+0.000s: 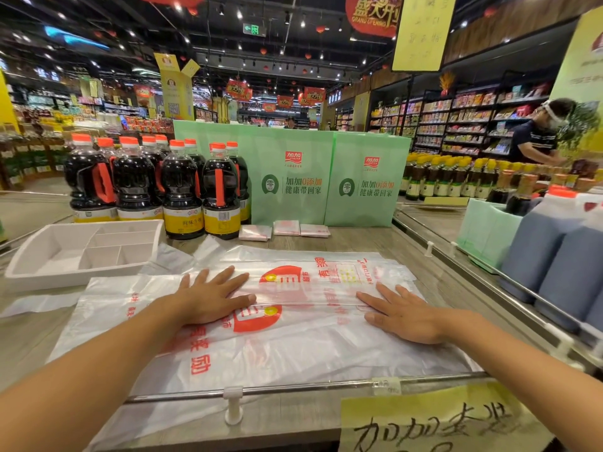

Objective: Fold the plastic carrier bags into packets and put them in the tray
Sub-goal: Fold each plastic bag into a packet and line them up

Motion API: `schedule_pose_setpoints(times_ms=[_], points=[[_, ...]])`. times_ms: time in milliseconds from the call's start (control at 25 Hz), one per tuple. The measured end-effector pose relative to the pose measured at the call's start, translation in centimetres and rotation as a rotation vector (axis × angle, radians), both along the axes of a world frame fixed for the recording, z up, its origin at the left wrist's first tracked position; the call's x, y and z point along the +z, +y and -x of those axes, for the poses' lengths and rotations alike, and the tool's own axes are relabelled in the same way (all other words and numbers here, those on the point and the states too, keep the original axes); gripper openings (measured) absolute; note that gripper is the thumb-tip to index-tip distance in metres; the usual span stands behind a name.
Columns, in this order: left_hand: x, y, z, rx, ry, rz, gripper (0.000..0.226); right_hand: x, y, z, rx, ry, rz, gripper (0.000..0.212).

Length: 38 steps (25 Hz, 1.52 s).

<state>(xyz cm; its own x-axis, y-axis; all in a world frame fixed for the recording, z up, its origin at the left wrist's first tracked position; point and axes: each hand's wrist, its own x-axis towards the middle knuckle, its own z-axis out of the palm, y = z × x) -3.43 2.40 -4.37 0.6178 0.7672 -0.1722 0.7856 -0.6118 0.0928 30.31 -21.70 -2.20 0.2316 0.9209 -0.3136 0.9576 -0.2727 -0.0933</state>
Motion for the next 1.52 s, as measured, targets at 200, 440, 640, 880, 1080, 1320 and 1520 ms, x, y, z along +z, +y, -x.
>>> schedule_pose_setpoints(times_ms=[200,440,640,880,1080,1320,1520], points=[[0.1,0.2,0.4,0.024,0.001,-0.002,0.104,0.7,-1.8,-0.8,-0.039,-0.018,0.013,0.071],[0.6,-0.2,0.9,0.054,0.021,-0.055,0.11,0.5,-2.5,-0.6,-0.045,-0.044,-0.076,0.071],[1.7,-2.4,-1.0,-0.144,-0.068,-0.235,0.092,0.7,-1.5,-0.3,0.041,-0.09,-0.252,0.087],[1.0,-3.3,-3.4,-0.416,-0.274,-0.024,0.06,1.9,2.6,3.2,0.207,0.048,-0.286,0.065],[1.2,-2.5,-2.7,-0.449,-0.319,0.009,0.05,-0.3,4.4,3.1,0.263,-0.006,-0.331,0.052],[2.0,-2.2,-2.5,-0.395,-0.343,-0.112,0.042,-0.2,4.9,3.3,0.217,-0.085,-0.457,0.041],[3.3,-2.9,-2.2,-0.405,-0.38,-0.186,0.03,0.5,4.4,3.3,0.136,-0.109,-0.521,0.029]])
